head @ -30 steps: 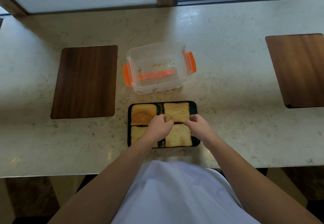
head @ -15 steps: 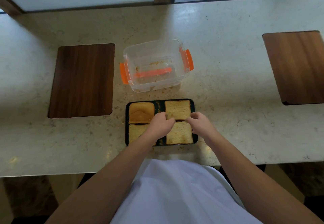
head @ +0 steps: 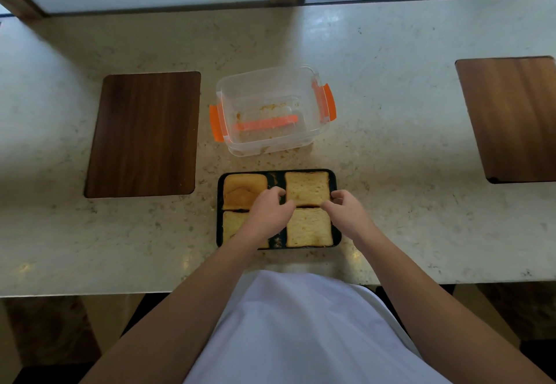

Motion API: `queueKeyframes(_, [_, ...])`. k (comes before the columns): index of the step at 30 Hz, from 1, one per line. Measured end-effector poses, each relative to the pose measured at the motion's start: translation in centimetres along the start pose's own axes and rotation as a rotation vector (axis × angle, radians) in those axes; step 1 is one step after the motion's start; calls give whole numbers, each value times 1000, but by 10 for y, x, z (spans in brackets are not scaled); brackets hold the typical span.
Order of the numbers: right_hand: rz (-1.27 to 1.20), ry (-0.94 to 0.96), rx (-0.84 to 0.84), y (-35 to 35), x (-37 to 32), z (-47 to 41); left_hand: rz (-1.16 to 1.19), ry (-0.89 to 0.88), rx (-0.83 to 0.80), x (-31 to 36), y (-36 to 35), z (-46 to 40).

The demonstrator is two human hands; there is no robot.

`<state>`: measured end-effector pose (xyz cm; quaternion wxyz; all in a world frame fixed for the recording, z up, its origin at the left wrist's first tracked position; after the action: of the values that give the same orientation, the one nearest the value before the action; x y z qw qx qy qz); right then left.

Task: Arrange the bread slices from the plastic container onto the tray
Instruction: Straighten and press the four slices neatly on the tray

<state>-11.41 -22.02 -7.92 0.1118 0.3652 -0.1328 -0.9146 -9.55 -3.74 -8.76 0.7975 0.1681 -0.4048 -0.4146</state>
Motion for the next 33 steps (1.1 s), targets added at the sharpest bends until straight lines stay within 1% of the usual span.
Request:
queueKeyframes(2, [55, 57, 26, -1, -3, 1, 18, 0, 52, -12, 10, 4])
queueKeyframes(4, [85, 110, 31, -7, -8, 3, 30, 41, 107, -28, 22, 10])
queueKeyframes(7, [80, 128, -64, -24, -18, 6, 64, 154, 144, -55, 40, 15])
queueKeyframes(9, [49, 85, -166, -38, -23, 7, 98, 210, 160, -70, 49, 17])
queueKeyframes(11, [34, 16, -251, -52, -27, 7, 122, 231, 171, -79, 55, 18])
queueKeyframes(15, [23, -97, -343, -79, -33, 3, 198, 299, 110, -86, 60, 17])
queueKeyframes(18, [36, -133, -355, -93, -35, 1, 253, 322, 68, -86, 61, 14])
queueKeyframes(21, [65, -126, -350, -100, -35, 0, 277, 345, 71, -86, 60, 12])
queueKeyframes(25, [80, -106, -357, -104, -33, -2, 305, 363, 33, -87, 59, 8])
queueKeyframes(33, [31, -105, -344, -101, -29, -6, 306, 336, 5, -84, 54, 7])
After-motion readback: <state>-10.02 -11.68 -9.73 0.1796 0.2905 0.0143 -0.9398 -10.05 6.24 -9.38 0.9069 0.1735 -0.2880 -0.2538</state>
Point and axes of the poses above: each hand's wrist, its own z-axis away from the middle knuckle, its own y-axis out of the back of the hand, x = y × z, the point moved 1 cm from there along -z, towards the middle knuckle, and after that the axes turned 9 degrees about -z, right-handed, at the moved point
